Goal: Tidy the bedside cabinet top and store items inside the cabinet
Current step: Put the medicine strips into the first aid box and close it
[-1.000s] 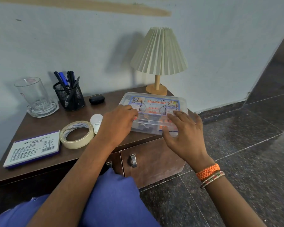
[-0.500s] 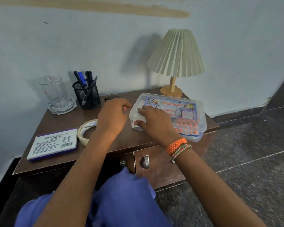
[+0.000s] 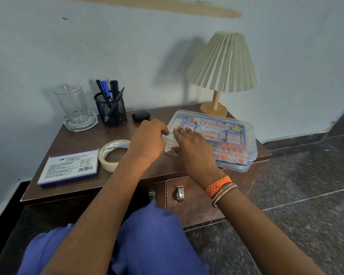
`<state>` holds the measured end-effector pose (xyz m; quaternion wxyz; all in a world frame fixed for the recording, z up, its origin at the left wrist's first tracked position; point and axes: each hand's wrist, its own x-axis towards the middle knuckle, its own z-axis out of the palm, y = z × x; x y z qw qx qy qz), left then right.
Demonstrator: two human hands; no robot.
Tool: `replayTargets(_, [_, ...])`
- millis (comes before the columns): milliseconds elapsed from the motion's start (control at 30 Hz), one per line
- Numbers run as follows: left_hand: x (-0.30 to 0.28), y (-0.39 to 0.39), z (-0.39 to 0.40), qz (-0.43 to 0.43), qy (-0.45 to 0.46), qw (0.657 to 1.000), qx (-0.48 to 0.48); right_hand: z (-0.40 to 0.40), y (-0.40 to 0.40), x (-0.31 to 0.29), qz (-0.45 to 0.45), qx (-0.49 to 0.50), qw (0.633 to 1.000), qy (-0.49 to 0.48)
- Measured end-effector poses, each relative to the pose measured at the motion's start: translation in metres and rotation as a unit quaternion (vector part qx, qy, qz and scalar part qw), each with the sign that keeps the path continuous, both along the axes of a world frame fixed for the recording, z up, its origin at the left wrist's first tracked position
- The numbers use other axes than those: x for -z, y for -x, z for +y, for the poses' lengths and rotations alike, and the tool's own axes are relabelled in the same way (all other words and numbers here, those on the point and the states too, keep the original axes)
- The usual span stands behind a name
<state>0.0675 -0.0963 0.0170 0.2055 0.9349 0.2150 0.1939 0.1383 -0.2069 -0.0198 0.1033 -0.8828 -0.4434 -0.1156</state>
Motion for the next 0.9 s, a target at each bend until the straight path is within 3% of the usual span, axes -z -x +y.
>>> replayTargets(300, [0.001, 0.000, -0.010, 0.018, -0.021, 0.999, 0.021, -0.015, -0.002, 0.012, -0.056, -0.030, 0.995, -0.080])
replayTargets(667, [0.005, -0.005, -0.037, 0.022, -0.049, 0.993, 0.101, -0.078, -0.040, 0.017, -0.024, -0.149, 0.978, -0.143])
replayTargets(900, [0.006, -0.010, -0.047, 0.008, -0.067, 0.992, 0.108, -0.081, -0.047, 0.028, -0.009, -0.111, 0.976, -0.190])
